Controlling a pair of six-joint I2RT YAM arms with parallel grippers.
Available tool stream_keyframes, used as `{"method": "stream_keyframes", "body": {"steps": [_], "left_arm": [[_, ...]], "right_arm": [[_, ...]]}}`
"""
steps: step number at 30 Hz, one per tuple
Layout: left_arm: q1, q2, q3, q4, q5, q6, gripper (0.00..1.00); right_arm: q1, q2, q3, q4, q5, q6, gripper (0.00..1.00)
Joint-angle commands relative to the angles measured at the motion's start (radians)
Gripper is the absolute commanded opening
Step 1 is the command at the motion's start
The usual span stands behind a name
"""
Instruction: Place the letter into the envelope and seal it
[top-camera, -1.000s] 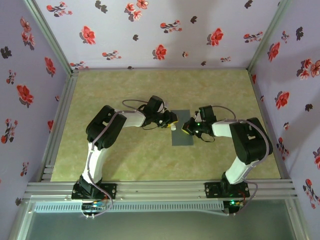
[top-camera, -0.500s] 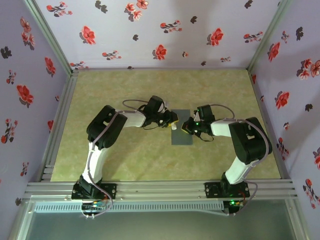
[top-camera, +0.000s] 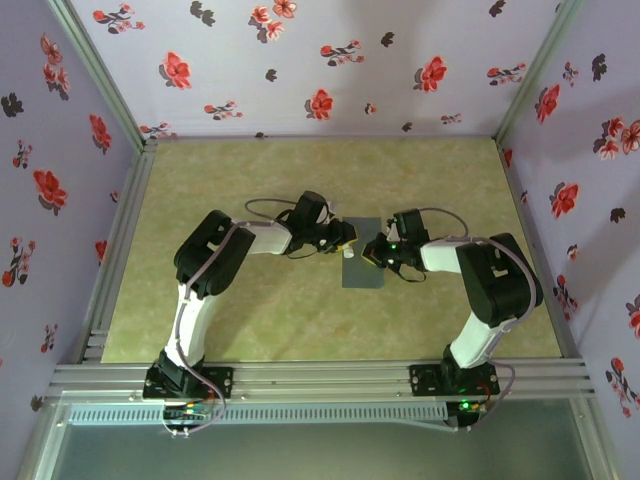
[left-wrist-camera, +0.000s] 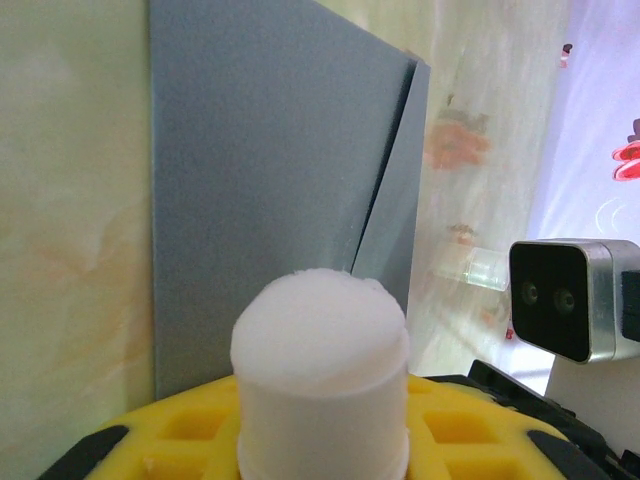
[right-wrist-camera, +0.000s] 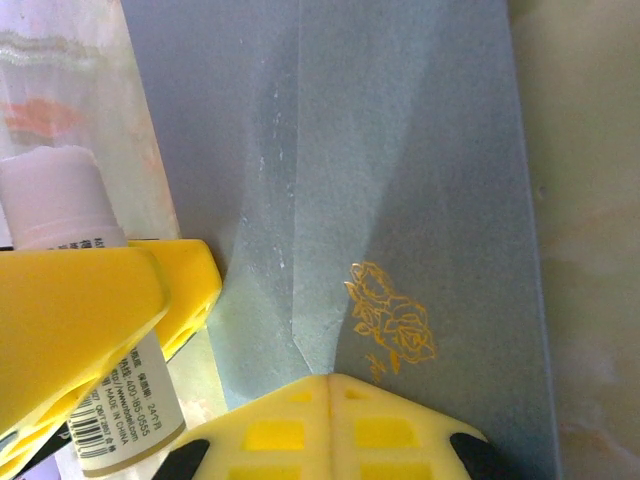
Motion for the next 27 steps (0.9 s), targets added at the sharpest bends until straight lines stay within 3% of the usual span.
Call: {"method": "stream_keyframes", "body": {"steps": [1, 14, 27], "left_arm": [[-0.044, 0.087, -0.033, -0.017, -0.021, 0.004, 0.00], [-0.044, 0.056, -0.050, -0.042, -0.026, 0.021, 0.00], [-0.044, 0.050, -0.042, -0.054, -0.028, 0.027, 0.00]], "right_arm": [[0.043, 0.079, -0.061, -0.259, 0.188, -0.015, 0.00], [0.012, -0.101, 0.164, -0.498, 0.199, -0.105, 0.00], [-0.075, -0.026, 0.206, -0.369, 0.101, -0.077, 0.00]]}}
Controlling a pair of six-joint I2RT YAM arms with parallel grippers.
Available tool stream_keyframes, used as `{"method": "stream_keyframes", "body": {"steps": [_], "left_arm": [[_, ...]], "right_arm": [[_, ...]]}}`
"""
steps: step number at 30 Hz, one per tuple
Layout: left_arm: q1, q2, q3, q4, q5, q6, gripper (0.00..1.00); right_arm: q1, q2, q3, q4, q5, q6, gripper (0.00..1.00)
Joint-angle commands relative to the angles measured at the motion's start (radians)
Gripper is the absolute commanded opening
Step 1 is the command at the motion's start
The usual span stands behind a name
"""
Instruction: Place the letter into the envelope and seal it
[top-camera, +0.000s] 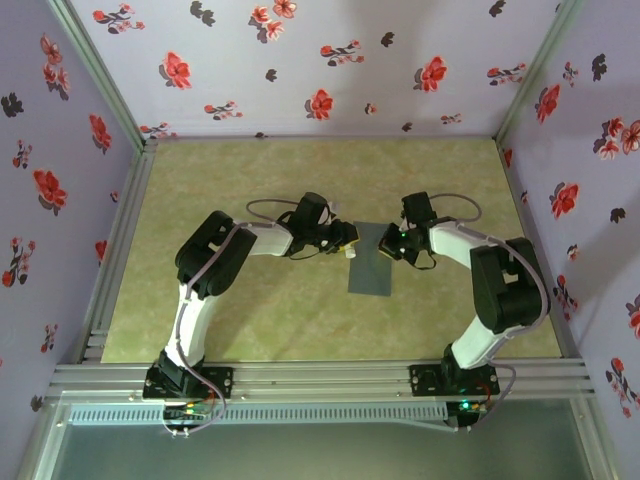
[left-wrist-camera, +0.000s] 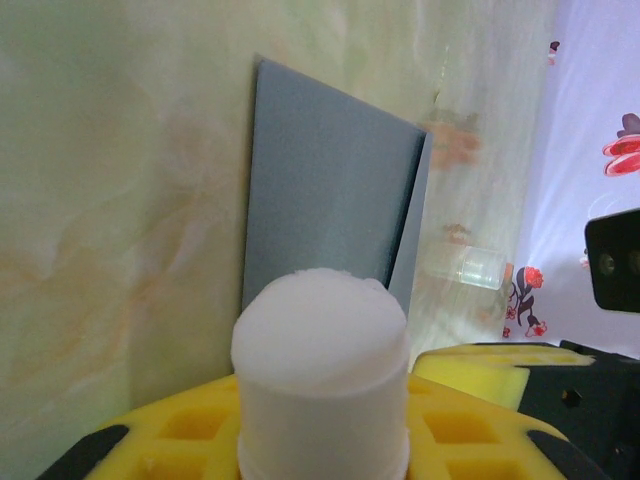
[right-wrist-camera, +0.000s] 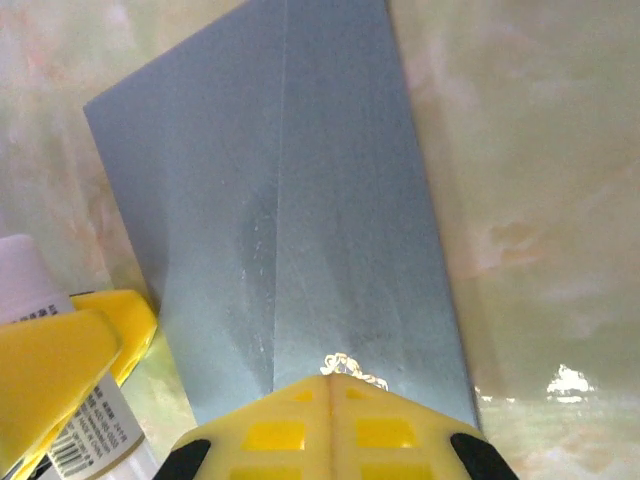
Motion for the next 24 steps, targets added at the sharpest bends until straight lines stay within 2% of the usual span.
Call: {"method": "stream_keyframes", "body": {"steps": [1, 9, 24], "left_arm": [[-0.035, 0.048, -0.032, -0.090, -0.022, 0.025, 0.00], [-0.035, 0.057, -0.020, -0.095, -0.022, 0.025, 0.00], [-0.035, 0.074, -0.010, -0.095, -0.021, 0.018, 0.00]], "right_arm": [[-0.004, 0.037, 0.015, 0.056, -0.046, 0.012, 0.00], [-0.004, 0.076, -0.003, 0.121, -0.071, 0.040, 0.00], [-0.008, 0.175, -0.061, 0.067, 0.016, -0.005, 0.00]]}}
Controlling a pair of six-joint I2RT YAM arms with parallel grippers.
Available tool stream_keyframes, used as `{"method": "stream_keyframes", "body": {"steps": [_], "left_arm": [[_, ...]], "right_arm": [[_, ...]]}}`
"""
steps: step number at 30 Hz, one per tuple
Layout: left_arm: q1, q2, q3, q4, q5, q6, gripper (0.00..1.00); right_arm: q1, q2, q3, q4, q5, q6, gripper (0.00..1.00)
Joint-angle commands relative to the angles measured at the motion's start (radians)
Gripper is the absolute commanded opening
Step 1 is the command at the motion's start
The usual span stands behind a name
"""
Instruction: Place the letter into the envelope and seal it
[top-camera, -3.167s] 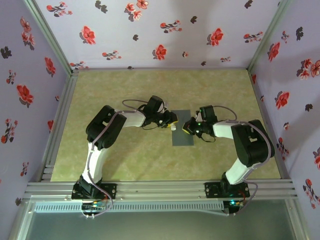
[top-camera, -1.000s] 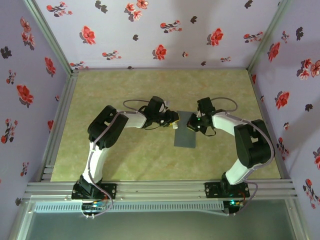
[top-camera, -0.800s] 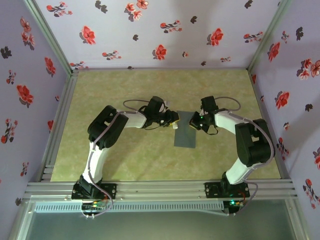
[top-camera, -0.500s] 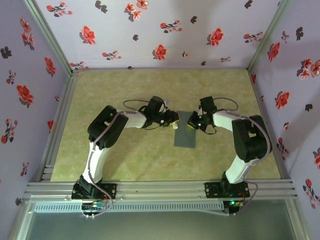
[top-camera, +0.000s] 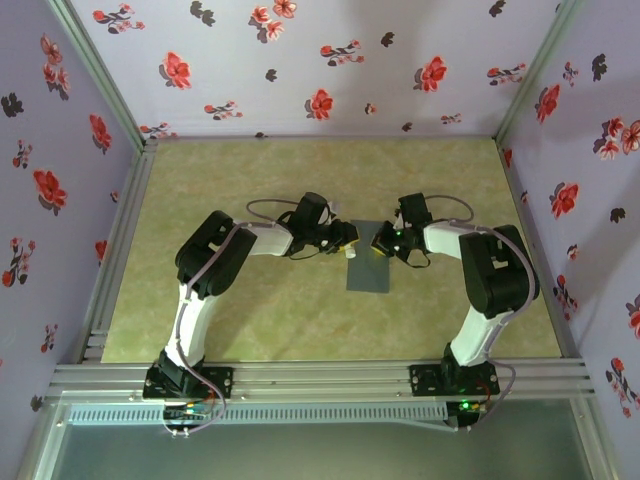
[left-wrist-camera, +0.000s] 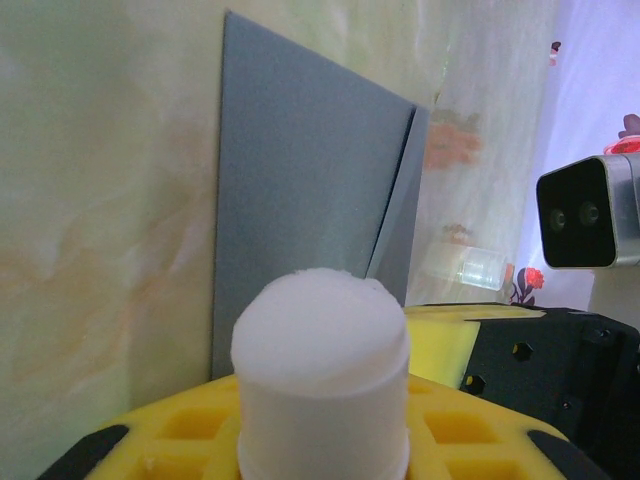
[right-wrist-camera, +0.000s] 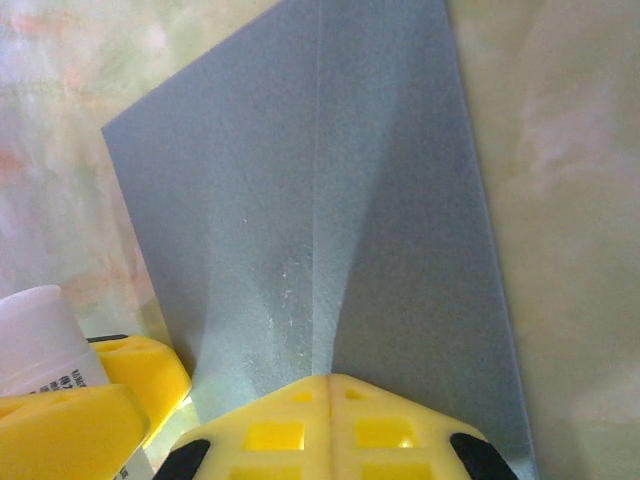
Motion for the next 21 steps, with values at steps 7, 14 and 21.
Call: {"method": "stream_keyframes", "body": {"steps": [7, 14, 21], "left_arm": [[-0.035, 0.077, -0.014, -0.087, -0.018, 0.015, 0.00], [-0.036, 0.080, -0.019, -0.081, -0.018, 0.012, 0.00], [-0.035, 0.080, -0.027, -0.067, -0.018, 0.007, 0.00]], "right_arm": [[-0.008, 0.090, -0.088, -0.146, 0.139, -0.065, 0.00], [-0.005, 0.120, -0.120, -0.161, 0.184, -0.092, 0.00], [0.018, 0.148, -0.129, -0.156, 0.213, -0.106, 0.00]]}}
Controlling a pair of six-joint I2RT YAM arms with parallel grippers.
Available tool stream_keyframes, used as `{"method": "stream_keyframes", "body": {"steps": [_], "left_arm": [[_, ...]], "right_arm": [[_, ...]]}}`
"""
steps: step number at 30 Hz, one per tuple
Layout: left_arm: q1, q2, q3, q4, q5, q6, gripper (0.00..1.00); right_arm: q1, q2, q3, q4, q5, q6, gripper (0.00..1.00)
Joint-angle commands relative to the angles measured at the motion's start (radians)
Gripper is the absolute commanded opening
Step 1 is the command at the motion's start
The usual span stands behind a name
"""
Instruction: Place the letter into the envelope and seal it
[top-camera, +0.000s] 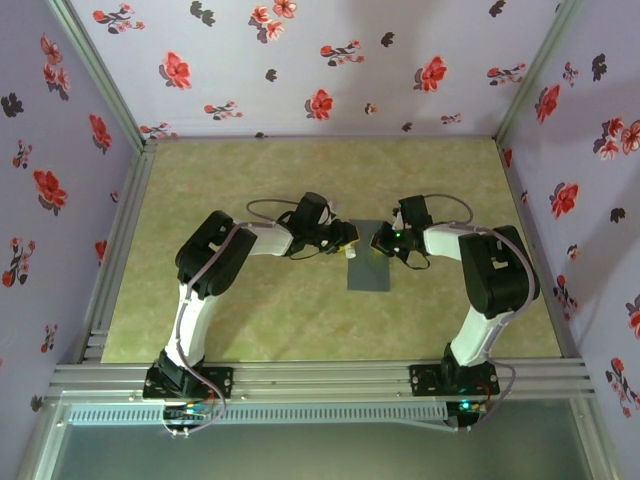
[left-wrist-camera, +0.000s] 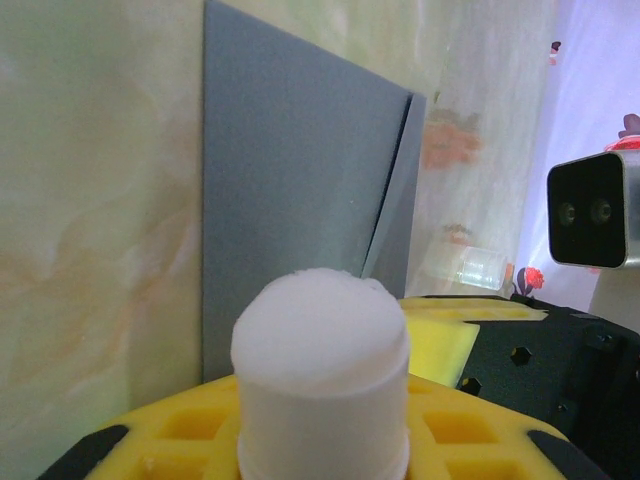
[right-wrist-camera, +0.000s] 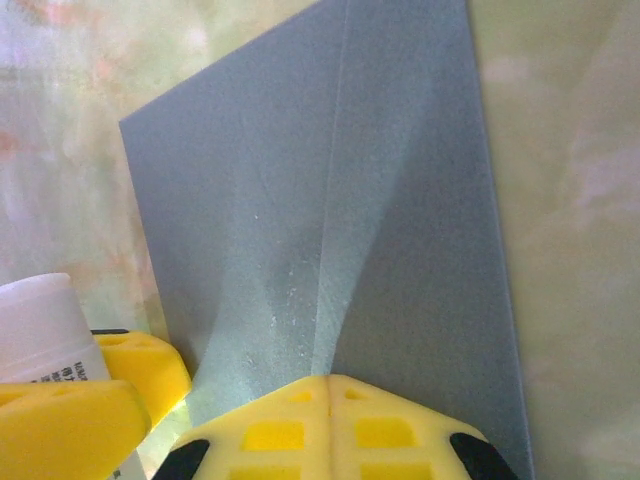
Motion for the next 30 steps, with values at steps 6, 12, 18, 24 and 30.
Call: {"method": "stream_keyframes", "body": {"steps": [6, 12, 18, 24, 30], "left_arm": [[-0.035, 0.073, -0.035, -0.064, -0.017, 0.008, 0.00], [-0.035, 0.070, -0.028, -0.067, -0.017, 0.009, 0.00], [-0.036, 0.062, -0.025, -0.075, -0.019, 0.014, 0.00], [-0.035, 0.054, -0.023, -0.081, -0.018, 0.017, 0.00], [-0.035, 0.048, -0.024, -0.081, -0.019, 0.018, 0.00]], "right_arm": [[0.013, 0.094, -0.091, -0.222, 0.192, -0.013, 0.00], [0.012, -0.022, -0.050, -0.263, 0.175, 0.003, 0.00], [-0.001, -0.096, 0.007, -0.262, 0.126, 0.028, 0.00], [-0.009, -0.114, 0.051, -0.243, 0.078, 0.037, 0.00], [-0.018, -0.159, 0.017, -0.175, 0.016, 0.074, 0.00]]}}
